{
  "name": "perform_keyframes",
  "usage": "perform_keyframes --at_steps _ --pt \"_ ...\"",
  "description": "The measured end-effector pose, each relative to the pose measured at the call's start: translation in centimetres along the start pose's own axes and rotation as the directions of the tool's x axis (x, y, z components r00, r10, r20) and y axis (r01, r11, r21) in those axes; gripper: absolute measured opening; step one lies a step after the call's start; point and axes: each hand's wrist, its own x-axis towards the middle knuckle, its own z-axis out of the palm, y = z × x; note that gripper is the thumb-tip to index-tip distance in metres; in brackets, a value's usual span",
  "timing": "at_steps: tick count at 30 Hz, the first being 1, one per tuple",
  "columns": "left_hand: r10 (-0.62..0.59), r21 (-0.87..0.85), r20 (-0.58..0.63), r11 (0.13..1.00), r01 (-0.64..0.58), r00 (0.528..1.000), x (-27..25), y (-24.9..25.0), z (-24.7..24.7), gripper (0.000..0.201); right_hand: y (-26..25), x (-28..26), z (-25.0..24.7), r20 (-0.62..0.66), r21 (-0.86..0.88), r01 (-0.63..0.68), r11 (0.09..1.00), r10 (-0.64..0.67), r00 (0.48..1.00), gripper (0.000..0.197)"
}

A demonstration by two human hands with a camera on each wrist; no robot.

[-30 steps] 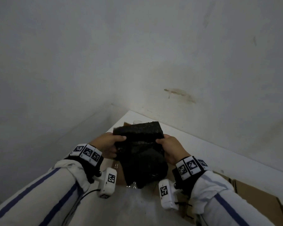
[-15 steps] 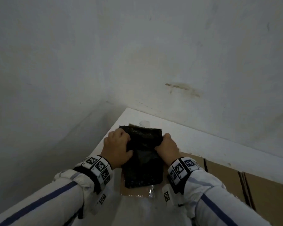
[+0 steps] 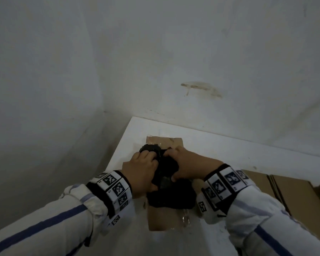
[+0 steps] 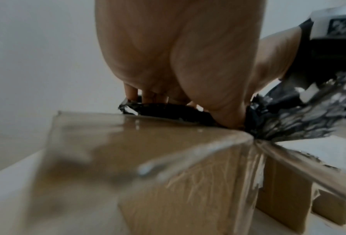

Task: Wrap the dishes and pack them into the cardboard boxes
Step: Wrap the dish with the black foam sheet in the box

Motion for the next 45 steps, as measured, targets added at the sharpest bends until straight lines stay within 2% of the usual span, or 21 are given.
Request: perform_keyframes --at_steps 2,5,7,10,13,16,19,21,23,25,27,31,34,36,41,43,45 --pt "0.048 0.013 0.013 0.999 -0.048 0.999 0.1 -0.2 -0.1 0.061 0.3 1.0 1.4 0.076 -0.190 -0.044 0.981 0.059 0.995 0.085" --pt "0.123 0.041 0.044 0.991 -0.124 0.991 0.1 -0.5 -0.3 0.059 0.8 2.1 2.4 0.063 -0.350 -0.113 0.930 0.144 0.988 0.093" --pt "0.147 0.042 0.063 0.988 -0.149 0.987 0.0 -0.5 -0.4 0.052 1.0 2.4 2.0 0.085 -0.428 -0.114 0.897 0.165 0.983 0.084" --pt "0.131 -0.014 0.128 0.991 -0.131 0.983 0.3 -0.3 -0.9 0.049 1.5 2.8 2.3 0.172 -0.435 -0.079 0.897 0.169 0.971 0.070" --pt "0.127 -0.040 0.184 0.992 -0.122 0.975 1.0 0.0 -1.5 0.051 2.0 3.3 3.4 0.159 -0.462 -0.078 0.883 0.170 0.973 0.061" --pt "0.112 0.009 0.247 0.993 -0.118 0.962 1.5 0.8 -1.5 0.057 1.2 3.5 3.6 0.118 -0.484 -0.030 0.875 0.099 0.988 0.039" --pt "0.084 0.071 0.263 0.992 -0.107 0.961 1.7 1.9 -1.5 0.066 0.3 3.2 3.6 0.073 -0.591 0.056 0.804 -0.015 0.997 0.031" --pt "0.057 0.074 0.263 0.994 -0.079 0.963 1.7 2.4 -1.4 0.066 0.4 2.8 3.6 0.092 -0.621 0.093 0.778 -0.046 0.995 0.033" --pt "0.034 0.031 0.302 0.998 -0.046 0.953 1.6 2.2 -1.7 0.058 0.8 2.5 3.2 0.112 -0.545 0.076 0.835 -0.017 0.994 0.041" --pt "0.040 -0.003 0.373 0.999 -0.042 0.927 1.9 1.4 -1.9 0.051 1.0 2.3 2.2 0.164 -0.437 0.051 0.898 0.024 0.986 0.056" --pt "0.057 -0.027 0.414 0.998 -0.051 0.908 2.0 0.6 -2.3 0.050 1.5 2.1 1.4 0.211 -0.380 0.026 0.925 0.059 0.976 0.072" --pt "-0.010 -0.017 0.285 1.000 0.016 0.958 1.0 -0.2 -1.8 0.065 2.2 1.9 2.0 0.189 -0.495 0.031 0.868 0.073 0.979 0.081" --pt "-0.052 0.025 0.243 0.999 0.048 0.969 0.3 0.0 -0.4 0.062 2.5 1.8 2.8 0.172 -0.518 0.052 0.854 0.044 0.984 0.080" --pt "-0.062 0.080 0.233 0.996 0.044 0.970 0.4 0.3 0.0 0.062 2.4 1.6 3.0 0.143 -0.531 0.053 0.845 0.028 0.989 0.071" --pt "-0.075 0.150 0.205 0.988 0.045 0.976 0.9 1.4 0.4 0.074 1.1 0.9 4.2 0.011 -0.640 0.088 0.763 -0.105 0.994 0.042" --pt "-0.072 0.140 0.166 0.989 0.048 0.983 0.8 1.5 0.8 0.071 0.7 0.9 4.0 0.025 -0.630 0.076 0.772 -0.078 0.997 0.043" --pt "-0.051 0.115 0.133 0.993 0.035 0.990 0.7 1.4 0.9 0.064 0.5 1.2 3.2 0.067 -0.561 0.042 0.827 -0.005 0.998 0.053"
